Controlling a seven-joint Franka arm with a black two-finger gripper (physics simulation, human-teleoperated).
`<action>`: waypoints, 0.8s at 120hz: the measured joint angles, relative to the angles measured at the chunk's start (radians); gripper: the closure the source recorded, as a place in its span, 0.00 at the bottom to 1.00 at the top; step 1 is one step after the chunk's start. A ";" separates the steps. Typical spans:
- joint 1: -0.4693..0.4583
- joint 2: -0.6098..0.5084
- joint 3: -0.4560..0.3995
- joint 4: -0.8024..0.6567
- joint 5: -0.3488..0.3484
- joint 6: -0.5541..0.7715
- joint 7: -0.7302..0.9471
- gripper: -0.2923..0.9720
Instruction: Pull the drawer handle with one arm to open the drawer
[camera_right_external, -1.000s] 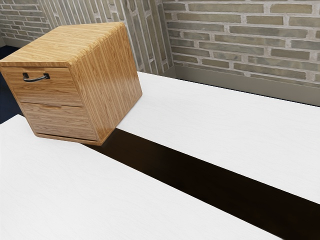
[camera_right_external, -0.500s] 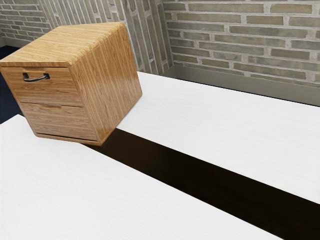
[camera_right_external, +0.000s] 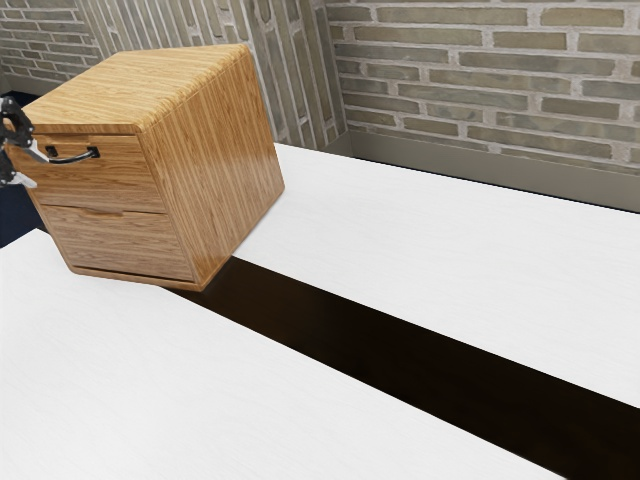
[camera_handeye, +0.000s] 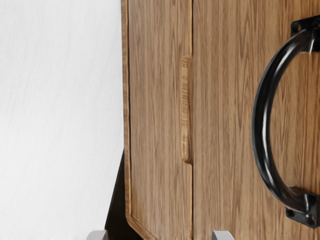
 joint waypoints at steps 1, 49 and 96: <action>-0.004 0.000 0.002 0.003 0.000 0.001 0.001 0.60; 0.097 0.002 0.026 0.029 -0.001 0.043 0.039 0.59; 0.029 0.039 -0.012 0.022 -0.021 0.049 0.048 0.60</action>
